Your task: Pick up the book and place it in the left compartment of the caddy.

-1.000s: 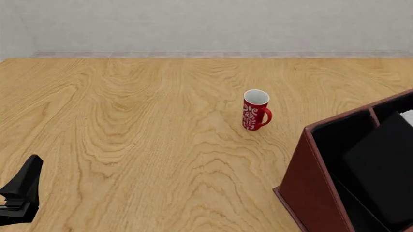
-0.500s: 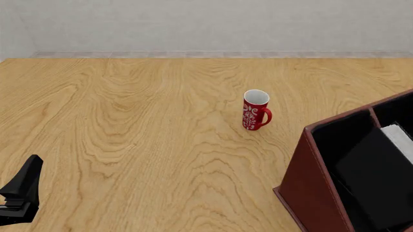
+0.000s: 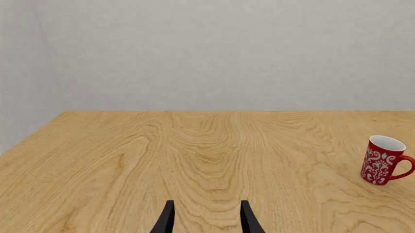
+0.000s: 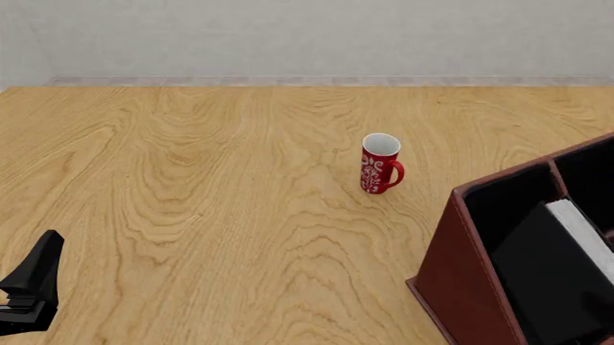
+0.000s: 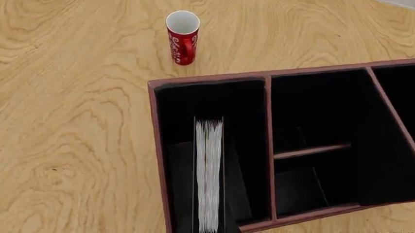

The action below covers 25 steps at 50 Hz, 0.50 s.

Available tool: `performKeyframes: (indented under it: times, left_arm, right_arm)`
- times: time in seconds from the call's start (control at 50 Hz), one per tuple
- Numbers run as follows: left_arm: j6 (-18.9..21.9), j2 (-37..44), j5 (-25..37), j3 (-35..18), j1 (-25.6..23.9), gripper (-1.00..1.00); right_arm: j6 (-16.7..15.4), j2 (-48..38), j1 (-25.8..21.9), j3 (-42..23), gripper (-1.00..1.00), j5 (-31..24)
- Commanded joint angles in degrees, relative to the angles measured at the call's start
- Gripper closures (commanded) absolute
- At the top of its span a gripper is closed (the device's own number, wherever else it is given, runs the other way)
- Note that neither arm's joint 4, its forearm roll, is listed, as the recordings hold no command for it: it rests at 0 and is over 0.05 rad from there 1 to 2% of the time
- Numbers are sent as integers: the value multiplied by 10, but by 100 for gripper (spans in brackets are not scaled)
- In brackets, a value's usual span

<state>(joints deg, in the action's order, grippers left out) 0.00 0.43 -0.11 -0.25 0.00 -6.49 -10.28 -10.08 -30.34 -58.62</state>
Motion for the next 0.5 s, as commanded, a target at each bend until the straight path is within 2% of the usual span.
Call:
performKeyframes:
  times: [0.02,0.5]
  left_arm:
    - [0,0,0,0,0,-100]
    - [0,0,0,0,0,-100]
  right_arm:
    - [9,4,6,23,100,18]
    - [14,4,18,82,100,66]
